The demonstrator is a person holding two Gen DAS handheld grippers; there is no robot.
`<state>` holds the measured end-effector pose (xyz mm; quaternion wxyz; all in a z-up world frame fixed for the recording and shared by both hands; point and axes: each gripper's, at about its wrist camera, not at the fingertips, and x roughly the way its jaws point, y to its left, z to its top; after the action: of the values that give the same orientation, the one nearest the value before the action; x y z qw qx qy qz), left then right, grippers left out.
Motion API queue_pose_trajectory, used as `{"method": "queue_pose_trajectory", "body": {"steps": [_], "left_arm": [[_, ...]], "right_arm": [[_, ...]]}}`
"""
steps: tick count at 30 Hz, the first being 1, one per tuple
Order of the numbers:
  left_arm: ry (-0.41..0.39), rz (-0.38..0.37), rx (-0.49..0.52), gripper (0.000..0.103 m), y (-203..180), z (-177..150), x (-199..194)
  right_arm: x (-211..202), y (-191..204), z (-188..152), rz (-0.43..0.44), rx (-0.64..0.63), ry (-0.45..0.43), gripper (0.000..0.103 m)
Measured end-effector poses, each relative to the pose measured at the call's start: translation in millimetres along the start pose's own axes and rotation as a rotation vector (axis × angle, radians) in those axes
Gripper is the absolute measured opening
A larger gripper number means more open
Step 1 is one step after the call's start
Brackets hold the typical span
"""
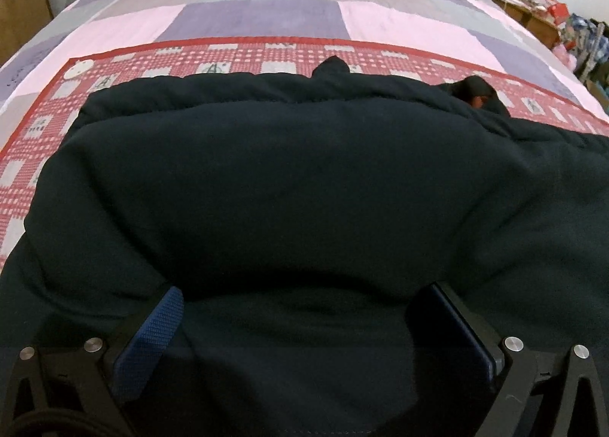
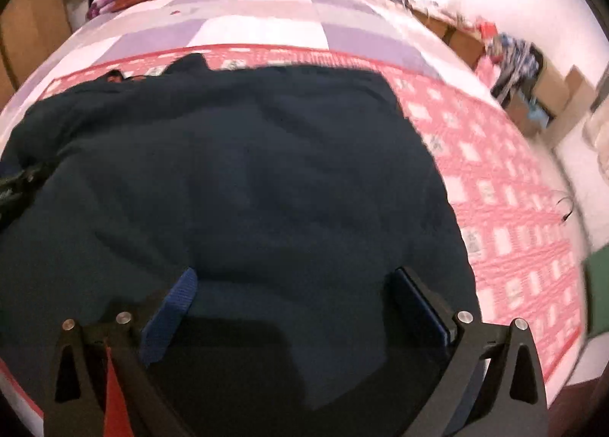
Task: Fold large clothes
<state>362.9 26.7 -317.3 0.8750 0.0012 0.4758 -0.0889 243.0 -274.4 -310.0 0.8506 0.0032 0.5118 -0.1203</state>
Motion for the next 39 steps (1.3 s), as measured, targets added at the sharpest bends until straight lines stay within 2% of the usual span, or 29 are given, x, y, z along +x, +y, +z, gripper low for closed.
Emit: {"method": "queue_pose_trajectory", "body": {"steps": [5,7,10,13,17,22,30,39], "left_arm": [[0.023,0.015,-0.01,0.103,0,7,6],[0.033,0.02,-0.009,0.103,2,11,8],[0.039,0.03,-0.008,0.103,7,14,7],[0.031,0.057,-0.04,0.103,22,14,2],[0.048,0.092,-0.093,0.103,50,15,1],[0.106,0.14,-0.127,0.103,81,19,4],[0.148,0.147,-0.194,0.103,109,16,10],[0.157,0.146,-0.193,0.103,113,16,17]], "right_arm": [[59,-5,60,0.019,0.088,0.046,0.103],[77,-4,87,0.004,0.087,0.052,0.103],[95,-5,107,0.01,0.066,0.074,0.103],[100,-5,108,0.026,0.042,0.067,0.103],[95,-20,102,0.075,0.087,0.043,0.103],[87,-17,94,0.049,0.059,0.026,0.103],[86,-19,90,0.054,0.059,0.02,0.103],[88,-20,88,0.06,0.062,0.008,0.103]]}}
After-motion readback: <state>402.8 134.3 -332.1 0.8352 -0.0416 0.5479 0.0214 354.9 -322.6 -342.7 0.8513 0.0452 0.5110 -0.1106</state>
